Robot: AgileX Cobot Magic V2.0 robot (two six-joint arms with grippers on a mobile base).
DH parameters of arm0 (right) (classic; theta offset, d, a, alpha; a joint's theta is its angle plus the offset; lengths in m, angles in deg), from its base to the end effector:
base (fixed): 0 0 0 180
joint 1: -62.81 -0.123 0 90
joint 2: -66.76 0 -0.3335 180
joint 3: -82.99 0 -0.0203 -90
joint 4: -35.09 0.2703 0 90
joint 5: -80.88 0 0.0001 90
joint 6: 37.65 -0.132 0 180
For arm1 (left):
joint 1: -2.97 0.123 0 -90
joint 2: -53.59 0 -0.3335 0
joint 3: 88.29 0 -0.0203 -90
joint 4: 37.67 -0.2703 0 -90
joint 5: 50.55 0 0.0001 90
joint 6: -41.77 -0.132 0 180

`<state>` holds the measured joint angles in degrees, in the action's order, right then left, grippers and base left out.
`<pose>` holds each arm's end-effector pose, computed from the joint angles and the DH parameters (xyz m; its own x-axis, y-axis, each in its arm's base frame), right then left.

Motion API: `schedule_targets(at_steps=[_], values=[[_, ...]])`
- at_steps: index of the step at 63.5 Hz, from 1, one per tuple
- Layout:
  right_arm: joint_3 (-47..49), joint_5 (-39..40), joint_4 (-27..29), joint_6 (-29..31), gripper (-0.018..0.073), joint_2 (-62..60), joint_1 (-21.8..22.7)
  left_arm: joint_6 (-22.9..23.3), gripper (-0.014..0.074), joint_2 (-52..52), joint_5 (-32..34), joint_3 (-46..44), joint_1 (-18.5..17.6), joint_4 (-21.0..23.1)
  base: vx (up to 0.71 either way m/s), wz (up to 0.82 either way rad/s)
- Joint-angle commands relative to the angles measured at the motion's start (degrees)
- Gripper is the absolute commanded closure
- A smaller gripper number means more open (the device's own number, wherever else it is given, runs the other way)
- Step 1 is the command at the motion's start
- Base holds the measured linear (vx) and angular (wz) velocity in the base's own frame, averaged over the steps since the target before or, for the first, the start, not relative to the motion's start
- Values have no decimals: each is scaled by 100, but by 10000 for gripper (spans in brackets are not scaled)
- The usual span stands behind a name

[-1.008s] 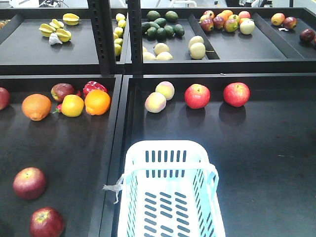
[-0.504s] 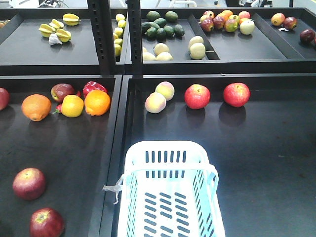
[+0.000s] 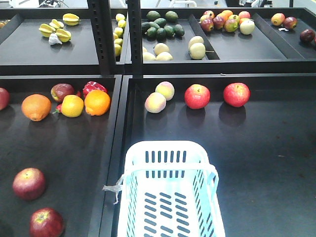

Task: Pick three apples into basket with both arms

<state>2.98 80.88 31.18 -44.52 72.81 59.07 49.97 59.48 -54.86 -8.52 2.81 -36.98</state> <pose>0.0682 0.0044 0.2059 0.0651 0.0560 -0.9963 -0.0687 0.9963 0.0515 0.0682 -0.0003 0.1979 0.0000 -0.1545 -0.9880 0.0037 0.9880 -0.1545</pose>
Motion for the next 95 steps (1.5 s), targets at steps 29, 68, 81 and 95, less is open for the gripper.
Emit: schedule_targets(at_steps=[29, 68, 81, 95], values=[[-83, 395, -41, 8, 568, -60, 28, 0, 603, -78, 911, 90, 14, 41, 0, 0], [-83, 395, -41, 8, 568, -60, 28, -135, 603, 457, -525, -2084, 14, 36, 0, 0], [-83, 395, -41, 8, 568, -60, 28, -706, 603, 1795, -1982, -3427, 14, 36, 0, 0], [-83, 395, -41, 8, 568, -60, 28, -1116, 603, 3136, -2994, -4445, 14, 36, 0, 0]])
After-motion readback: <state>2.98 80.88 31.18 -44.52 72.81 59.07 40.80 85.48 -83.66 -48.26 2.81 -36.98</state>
